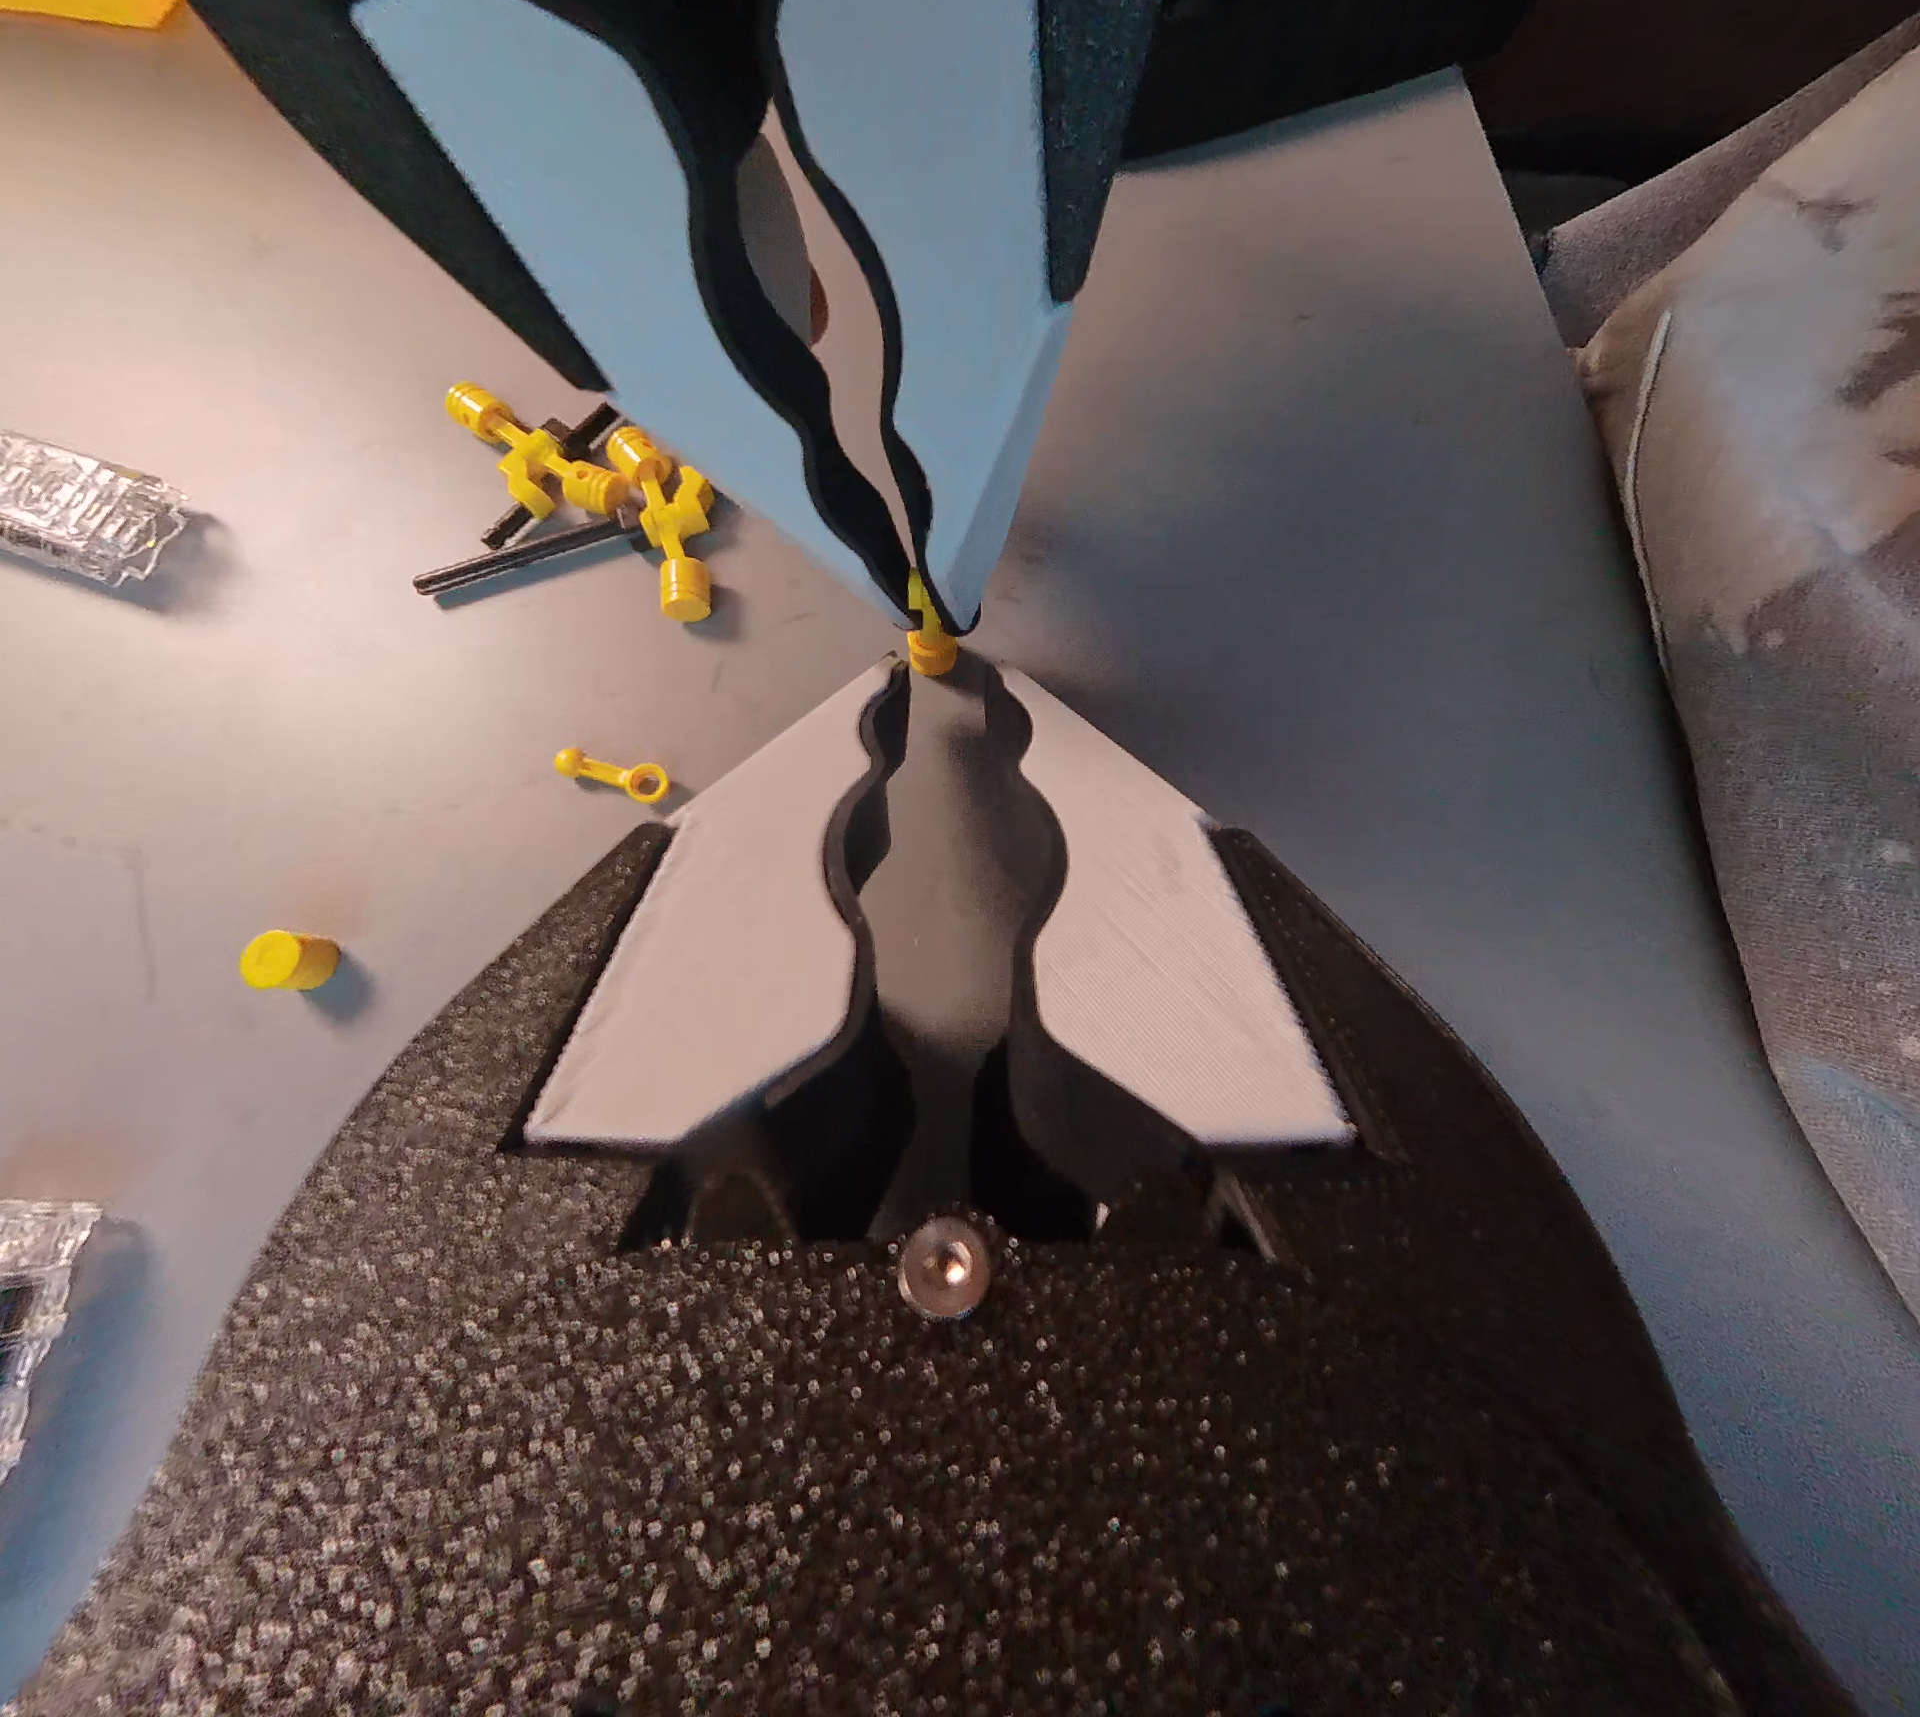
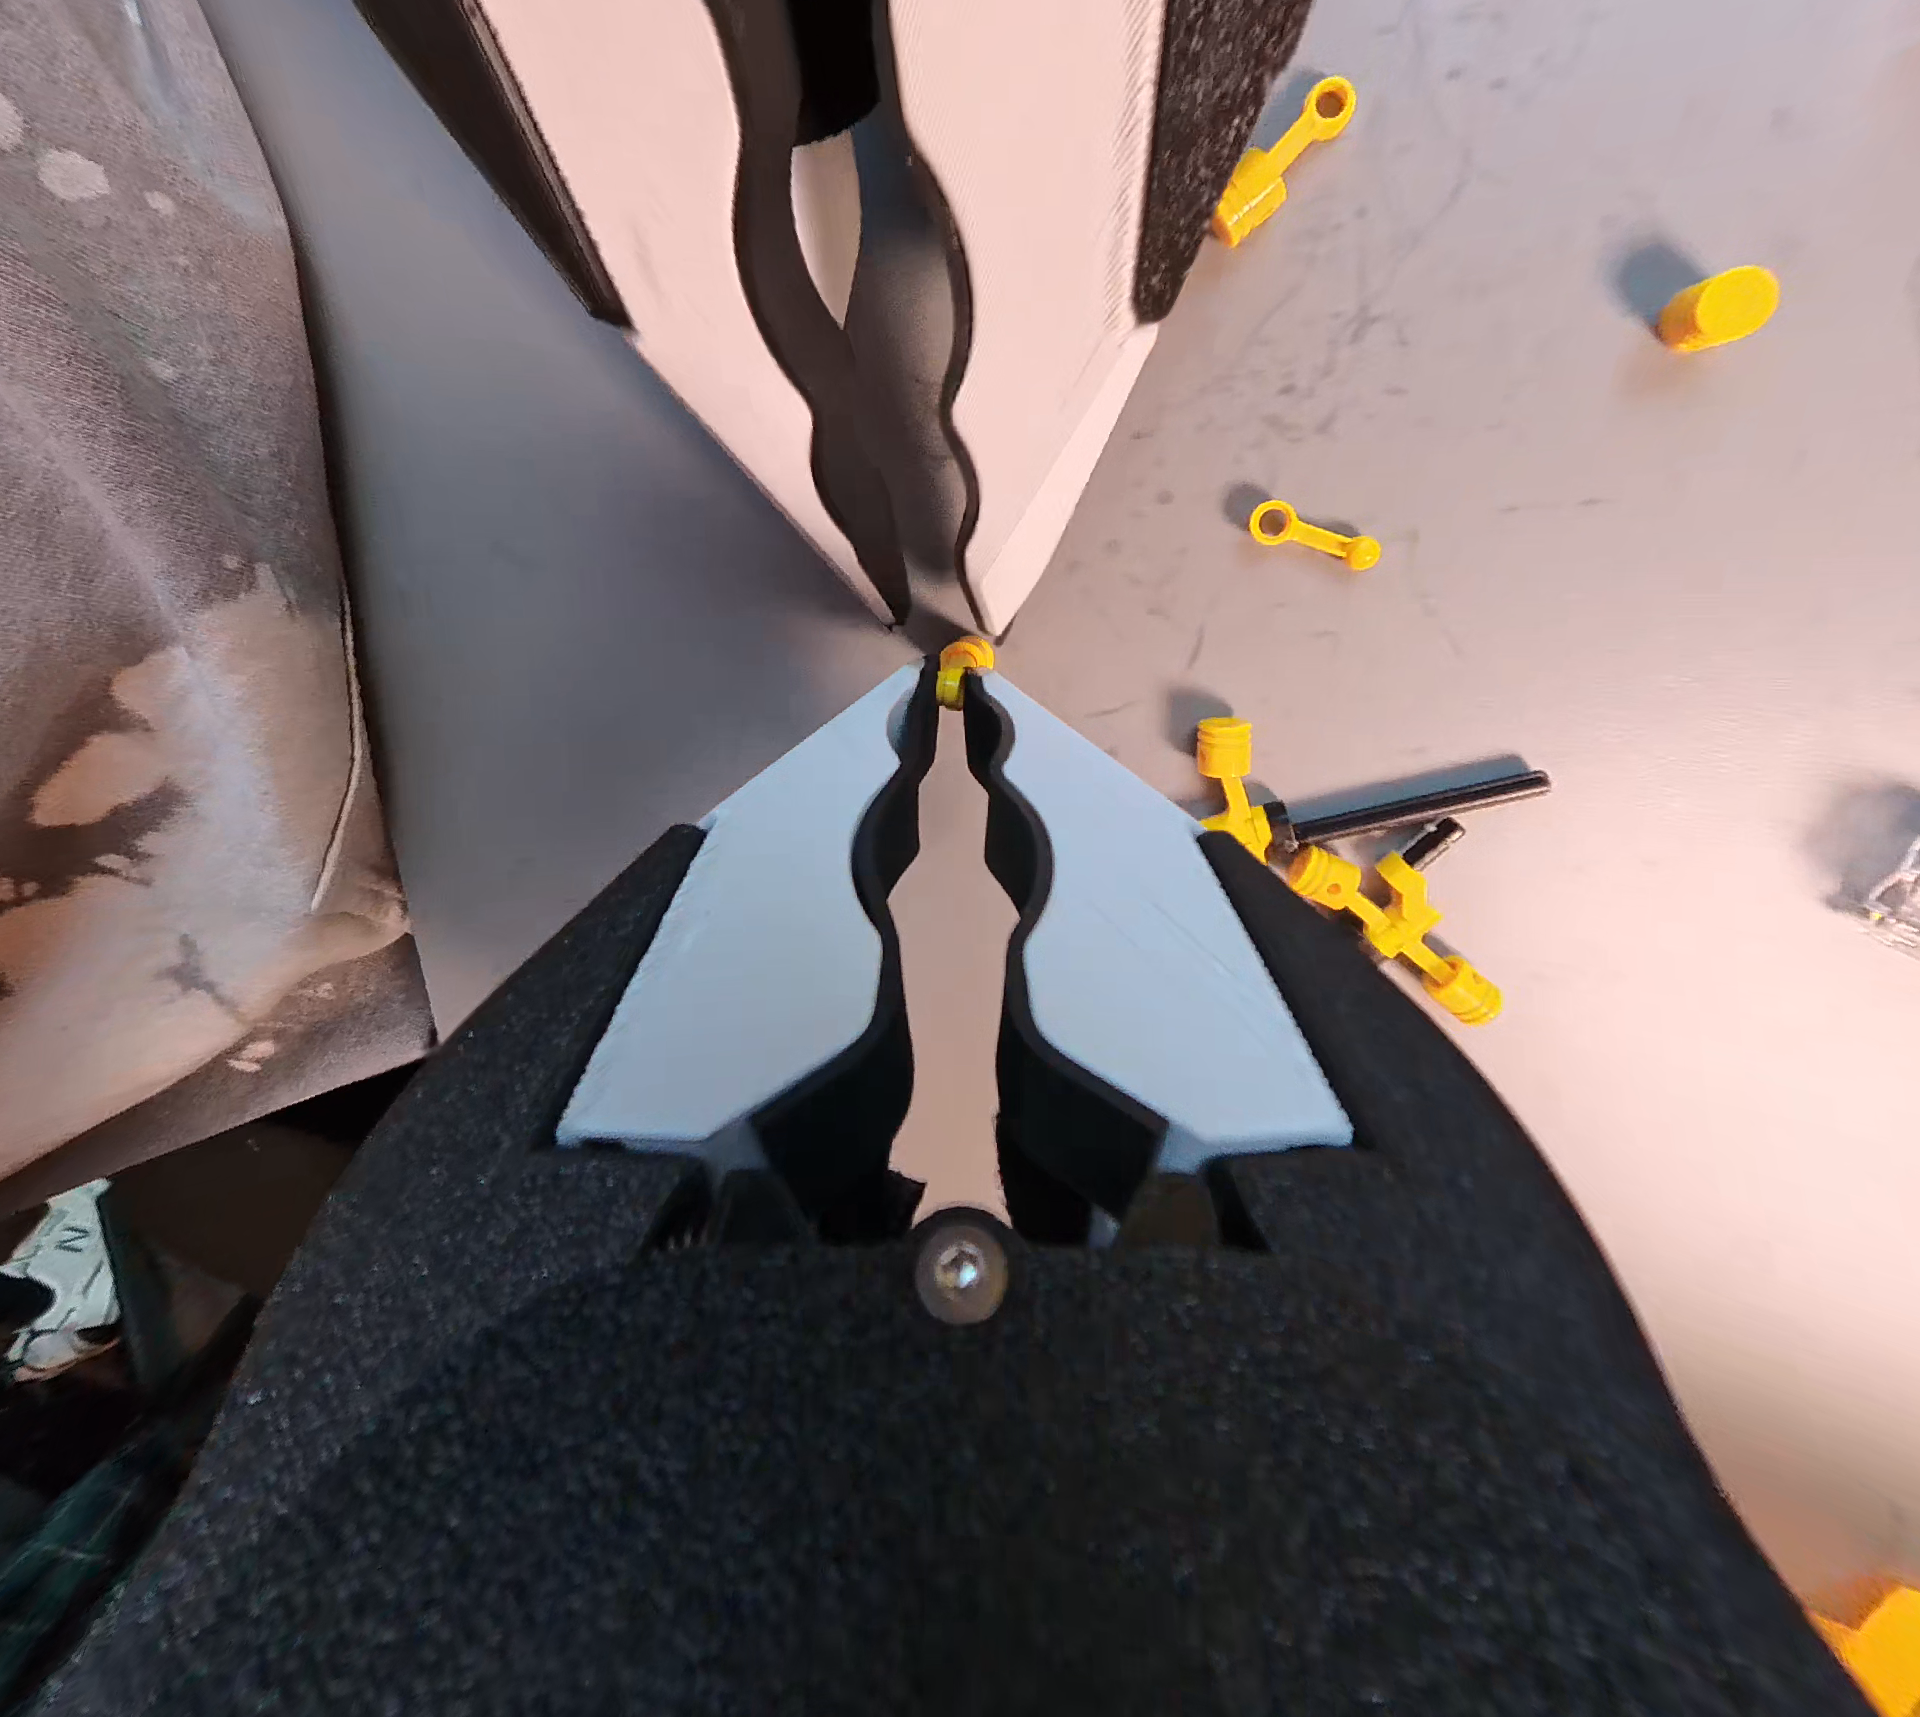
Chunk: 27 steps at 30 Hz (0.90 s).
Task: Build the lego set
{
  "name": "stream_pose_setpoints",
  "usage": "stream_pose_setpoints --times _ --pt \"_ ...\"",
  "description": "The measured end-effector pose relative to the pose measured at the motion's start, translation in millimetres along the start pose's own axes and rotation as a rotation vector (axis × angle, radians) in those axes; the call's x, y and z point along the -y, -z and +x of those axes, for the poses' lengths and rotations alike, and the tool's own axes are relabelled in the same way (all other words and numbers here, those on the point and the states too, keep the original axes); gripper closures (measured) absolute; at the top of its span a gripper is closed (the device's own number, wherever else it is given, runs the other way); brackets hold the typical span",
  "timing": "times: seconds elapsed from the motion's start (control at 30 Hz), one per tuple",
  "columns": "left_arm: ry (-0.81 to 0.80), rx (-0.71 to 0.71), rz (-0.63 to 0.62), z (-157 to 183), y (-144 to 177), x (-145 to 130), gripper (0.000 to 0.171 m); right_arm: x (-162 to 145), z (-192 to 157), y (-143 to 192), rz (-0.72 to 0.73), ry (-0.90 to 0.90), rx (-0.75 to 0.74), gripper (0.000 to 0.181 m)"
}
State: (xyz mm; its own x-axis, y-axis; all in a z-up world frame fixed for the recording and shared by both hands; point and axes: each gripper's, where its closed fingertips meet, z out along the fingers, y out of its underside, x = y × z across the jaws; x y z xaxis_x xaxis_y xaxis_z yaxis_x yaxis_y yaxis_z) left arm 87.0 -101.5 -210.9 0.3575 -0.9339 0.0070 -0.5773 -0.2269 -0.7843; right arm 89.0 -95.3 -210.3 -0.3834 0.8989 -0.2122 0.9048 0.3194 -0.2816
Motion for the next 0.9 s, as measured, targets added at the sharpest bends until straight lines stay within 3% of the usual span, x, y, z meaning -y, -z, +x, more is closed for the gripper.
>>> stream_pose_setpoints --times 0.5,0.9 --pt "-0.052 0.056 -0.042 -3 -10 -5 0.168 3 1 -3 -0.049 0.007 -0.024 0.178" --pt "-0.046 0.055 -0.039 -3 -13 -1 0.161 2 0 1 0.333 -0.023 -0.093 0.177"
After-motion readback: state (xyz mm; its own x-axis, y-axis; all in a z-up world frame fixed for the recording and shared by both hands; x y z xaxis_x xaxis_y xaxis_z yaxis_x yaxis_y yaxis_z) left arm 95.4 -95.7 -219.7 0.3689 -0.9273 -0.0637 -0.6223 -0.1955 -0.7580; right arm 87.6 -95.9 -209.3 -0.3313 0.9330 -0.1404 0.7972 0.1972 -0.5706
